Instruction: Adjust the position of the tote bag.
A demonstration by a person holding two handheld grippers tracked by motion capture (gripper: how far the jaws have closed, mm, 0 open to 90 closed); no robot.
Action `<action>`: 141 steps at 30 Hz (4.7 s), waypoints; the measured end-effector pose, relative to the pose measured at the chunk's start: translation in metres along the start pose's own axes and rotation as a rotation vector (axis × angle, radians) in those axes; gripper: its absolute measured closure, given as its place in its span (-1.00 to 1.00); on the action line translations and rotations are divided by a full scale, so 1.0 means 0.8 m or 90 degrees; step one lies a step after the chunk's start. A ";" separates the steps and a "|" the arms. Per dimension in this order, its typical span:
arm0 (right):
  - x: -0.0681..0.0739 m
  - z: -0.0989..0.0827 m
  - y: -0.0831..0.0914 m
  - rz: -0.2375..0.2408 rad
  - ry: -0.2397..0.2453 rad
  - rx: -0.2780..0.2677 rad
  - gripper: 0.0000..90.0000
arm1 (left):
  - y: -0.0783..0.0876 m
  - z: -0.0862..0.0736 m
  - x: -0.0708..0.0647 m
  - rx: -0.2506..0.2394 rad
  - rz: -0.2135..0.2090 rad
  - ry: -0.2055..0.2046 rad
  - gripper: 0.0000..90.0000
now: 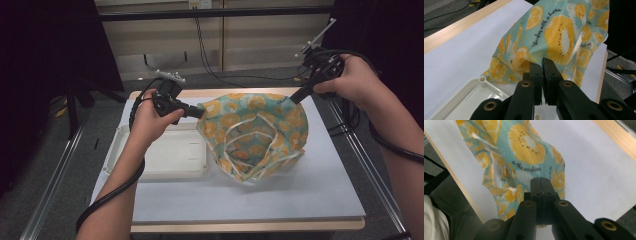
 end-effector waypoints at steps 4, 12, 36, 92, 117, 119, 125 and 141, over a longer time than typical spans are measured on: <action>-0.002 0.004 0.005 -0.004 -0.006 -0.006 1.00 | 0.000 0.004 -0.001 0.006 -0.007 -0.009 0.93; -0.013 0.016 0.021 -0.027 -0.013 -0.028 1.00 | 0.004 0.016 0.004 0.006 -0.010 -0.001 1.00; -0.022 0.019 -0.027 -0.039 -0.029 -0.031 1.00 | -0.009 0.037 -0.010 0.004 0.015 -0.023 0.22; -0.038 0.013 -0.043 -0.056 -0.023 -0.035 1.00 | -0.049 0.058 0.004 0.053 0.026 -0.008 1.00; -0.005 0.027 0.008 -0.055 0.010 -0.072 0.14 | -0.045 0.058 0.000 0.057 0.036 0.001 0.98; 0.002 0.031 0.007 -0.048 0.022 -0.068 0.12 | -0.046 0.059 -0.001 0.067 0.034 -0.008 0.98; 0.021 0.040 -0.008 -0.025 0.051 -0.057 0.14 | -0.049 0.061 -0.005 0.055 0.038 0.005 0.98; 0.030 0.040 -0.038 -0.015 0.102 -0.001 0.95 | -0.046 0.059 -0.001 0.047 0.035 0.010 0.98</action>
Point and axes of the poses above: each handheld gripper's, and its own axes: y roughly backward along the jaws, z roughly out of its top, x roughly to its left, the point moved 6 cm from there along -y, roughly forward along the jaws, and after that the axes turned 2 degrees about -y, right-handed, at the moved point
